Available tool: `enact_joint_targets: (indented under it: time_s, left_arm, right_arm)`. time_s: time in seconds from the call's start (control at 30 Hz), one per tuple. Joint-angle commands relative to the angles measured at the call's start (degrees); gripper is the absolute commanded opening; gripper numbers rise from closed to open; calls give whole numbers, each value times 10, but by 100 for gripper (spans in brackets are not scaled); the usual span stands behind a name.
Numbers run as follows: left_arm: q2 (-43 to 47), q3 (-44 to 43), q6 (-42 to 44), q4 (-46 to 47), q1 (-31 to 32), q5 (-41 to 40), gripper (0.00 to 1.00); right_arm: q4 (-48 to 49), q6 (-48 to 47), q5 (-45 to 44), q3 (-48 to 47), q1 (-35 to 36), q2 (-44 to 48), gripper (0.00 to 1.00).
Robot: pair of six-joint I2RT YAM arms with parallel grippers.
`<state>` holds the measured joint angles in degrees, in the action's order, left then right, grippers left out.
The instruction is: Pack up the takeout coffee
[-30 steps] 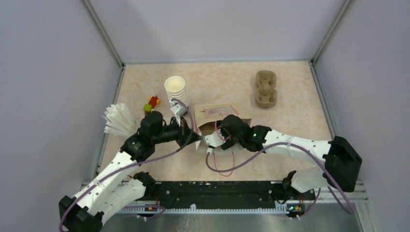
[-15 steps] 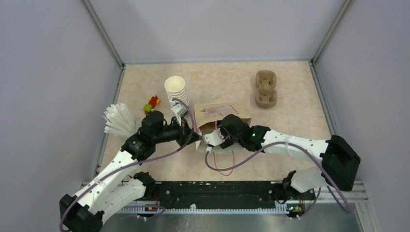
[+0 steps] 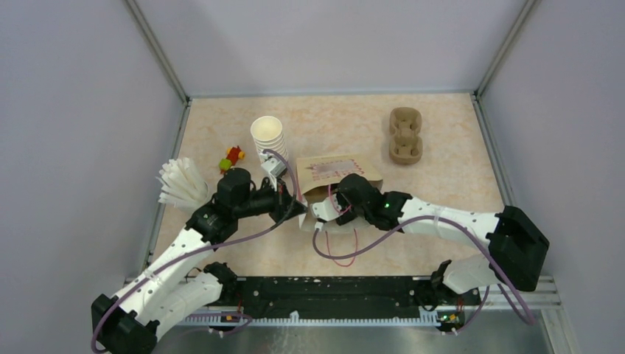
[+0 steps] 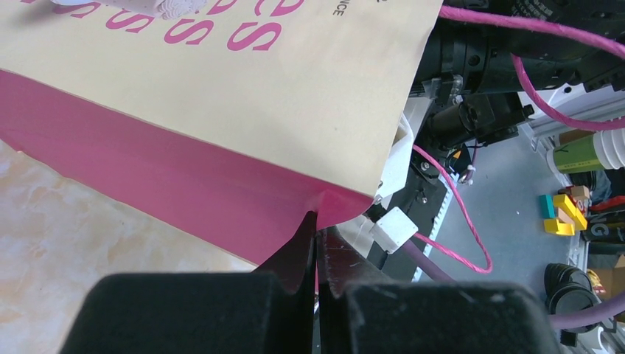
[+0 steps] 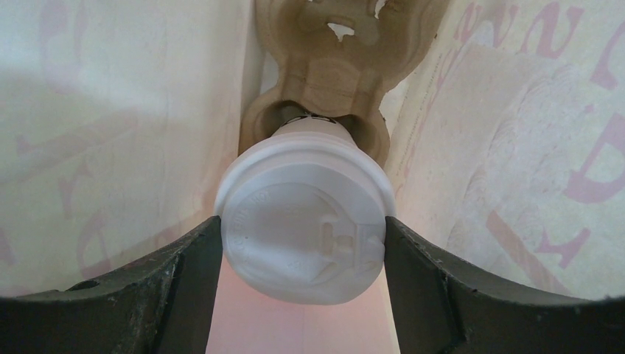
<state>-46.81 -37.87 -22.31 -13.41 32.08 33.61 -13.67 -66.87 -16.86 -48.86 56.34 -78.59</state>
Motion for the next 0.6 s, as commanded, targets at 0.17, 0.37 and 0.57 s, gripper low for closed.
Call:
enact_joint_targets:
  time_s: [0.17, 0.37, 0.57]
  left_arm:
    - [-13, -37, 10, 17, 2, 6, 0]
    - [-11, -37, 6, 15, 2, 5, 0]
    - [-6, -33, 4, 16, 2, 2, 0]
  right_arm:
    - [-90, 22, 21, -25, -12, 26, 74]
    - [-108, 21, 43, -33, -12, 34, 76]
    - [-123, 21, 53, -44, -12, 37, 86]
